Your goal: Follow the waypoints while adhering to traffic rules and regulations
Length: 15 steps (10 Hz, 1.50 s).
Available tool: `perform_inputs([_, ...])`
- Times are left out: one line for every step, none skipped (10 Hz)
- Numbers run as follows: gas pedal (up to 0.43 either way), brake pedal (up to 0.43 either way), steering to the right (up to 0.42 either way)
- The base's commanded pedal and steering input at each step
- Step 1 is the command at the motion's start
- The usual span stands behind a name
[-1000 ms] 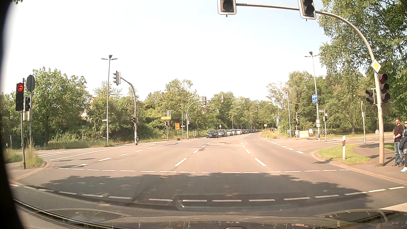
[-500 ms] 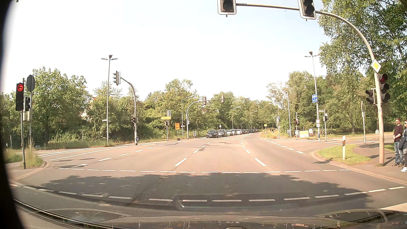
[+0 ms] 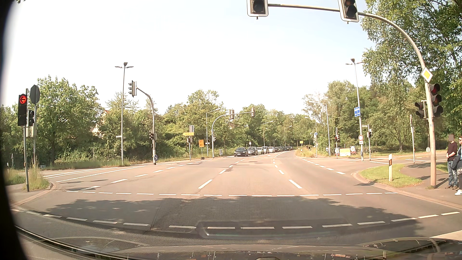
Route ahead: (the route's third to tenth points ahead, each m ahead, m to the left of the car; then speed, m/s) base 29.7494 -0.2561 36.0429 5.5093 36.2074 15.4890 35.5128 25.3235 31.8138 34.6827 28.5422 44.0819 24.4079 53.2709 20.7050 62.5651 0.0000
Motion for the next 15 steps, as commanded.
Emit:
perform_inputs([0.000, 0.226, -0.003])
perform_inputs([0.000, 0.226, -0.003])
perform_inputs([0.000, 0.226, -0.003])
perform_inputs([0.000, 0.226, -0.003])
perform_inputs([0.000, 0.226, -0.003])
perform_inputs([0.000, 0.226, -0.003])
perform_inputs([0.000, 0.226, -0.003])
perform_inputs([0.000, 0.226, -0.003])
perform_inputs([0.000, 0.232, -0.003])
perform_inputs([0.000, 0.226, -0.003])
perform_inputs([0.000, 0.226, -0.003])
perform_inputs([0.000, 0.232, -0.003])
perform_inputs([0.000, 0.226, -0.003])
perform_inputs([0.000, 0.226, -0.003])
perform_inputs([0.000, 0.226, -0.003])
